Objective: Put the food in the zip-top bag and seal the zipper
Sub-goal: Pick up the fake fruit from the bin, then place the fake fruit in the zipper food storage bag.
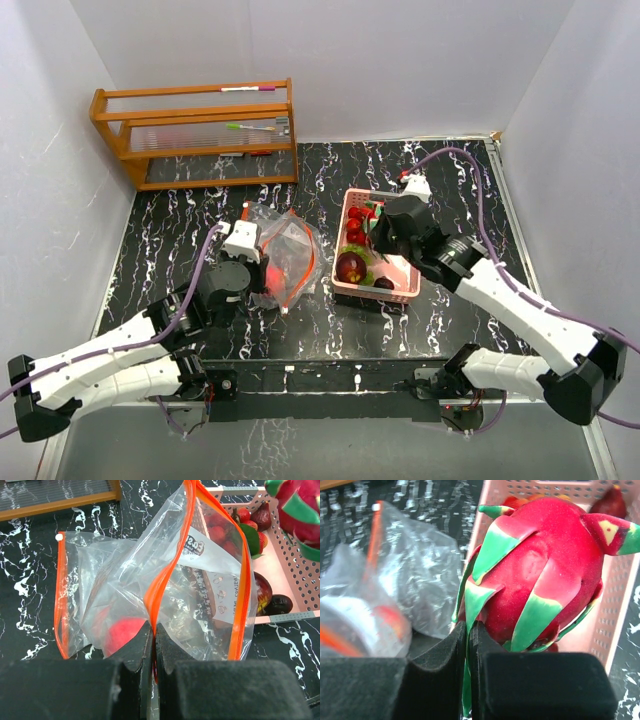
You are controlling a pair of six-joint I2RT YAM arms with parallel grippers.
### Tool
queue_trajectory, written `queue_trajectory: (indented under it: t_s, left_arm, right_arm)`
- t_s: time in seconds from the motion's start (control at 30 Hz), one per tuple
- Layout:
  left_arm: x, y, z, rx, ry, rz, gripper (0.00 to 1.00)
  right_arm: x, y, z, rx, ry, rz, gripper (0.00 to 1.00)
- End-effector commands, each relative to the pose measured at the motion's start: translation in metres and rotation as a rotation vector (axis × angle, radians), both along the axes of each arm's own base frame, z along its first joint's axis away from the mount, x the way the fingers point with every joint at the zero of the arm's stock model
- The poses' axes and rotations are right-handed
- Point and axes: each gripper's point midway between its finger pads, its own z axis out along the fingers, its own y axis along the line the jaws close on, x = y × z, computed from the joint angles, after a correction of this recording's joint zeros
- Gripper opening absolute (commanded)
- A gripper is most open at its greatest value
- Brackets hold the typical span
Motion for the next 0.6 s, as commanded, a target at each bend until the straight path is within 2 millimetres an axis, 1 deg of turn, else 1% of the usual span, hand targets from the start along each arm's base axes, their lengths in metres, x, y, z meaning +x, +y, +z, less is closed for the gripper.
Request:
queue_trajectory:
  t_s: [0.0, 0.07, 0.17, 0.3, 0.37, 0.43, 0.57]
  left_arm:
    - [0.003, -0.004, 0.002, -0.012, -0.009, 0.004, 0.0]
    - [0.004, -0.007, 0.003, -0.012, -0.007, 0.0, 0.0]
    - [0.006, -0.012, 0.001, -0.011, -0.003, -0.007, 0.0]
    - [0.008, -0.019, 0.0, -0.009, -0.001, -0.016, 0.0]
    - [0.01, -0.022, 0.001, -0.01, -0.001, -0.019, 0.0]
    - [0.01, -0.026, 0.003, -0.018, -0.001, -0.026, 0.0]
    - [0.012, -0.035, 0.007, -0.029, -0.01, -0.05, 0.0]
  right_arm:
    - [-0.007, 0.029, 0.094, 0.176, -0.227, 0.205, 0.08]
    - [-0.02, 0.037, 0.109, 0.218, -0.257, 0.291, 0.08]
    - [-0.039, 0.045, 0.126, 0.27, -0.291, 0.402, 0.08]
    - [-0.065, 0.055, 0.142, 0.341, -0.323, 0.541, 0.08]
    - [-0.081, 0.064, 0.152, 0.394, -0.35, 0.637, 0.08]
    - [-0.093, 0.07, 0.156, 0.428, -0.363, 0.712, 0.08]
    - [-0.116, 0.086, 0.157, 0.504, -0.347, 0.874, 0.08]
